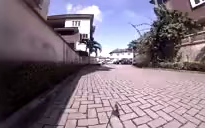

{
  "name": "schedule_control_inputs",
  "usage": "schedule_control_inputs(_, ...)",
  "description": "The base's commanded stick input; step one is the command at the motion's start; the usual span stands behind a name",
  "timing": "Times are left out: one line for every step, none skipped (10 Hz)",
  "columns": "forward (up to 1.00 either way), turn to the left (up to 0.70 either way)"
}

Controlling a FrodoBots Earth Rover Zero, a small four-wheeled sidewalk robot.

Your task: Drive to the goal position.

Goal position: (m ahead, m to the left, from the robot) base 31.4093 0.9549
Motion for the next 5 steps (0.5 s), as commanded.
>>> schedule_control_inputs(0.69, 0.03)
schedule_control_inputs(0.69, 0.03)
schedule_control_inputs(0.69, 0.03)
schedule_control_inputs(0.69, 0.03)
schedule_control_inputs(0.69, 0.03)
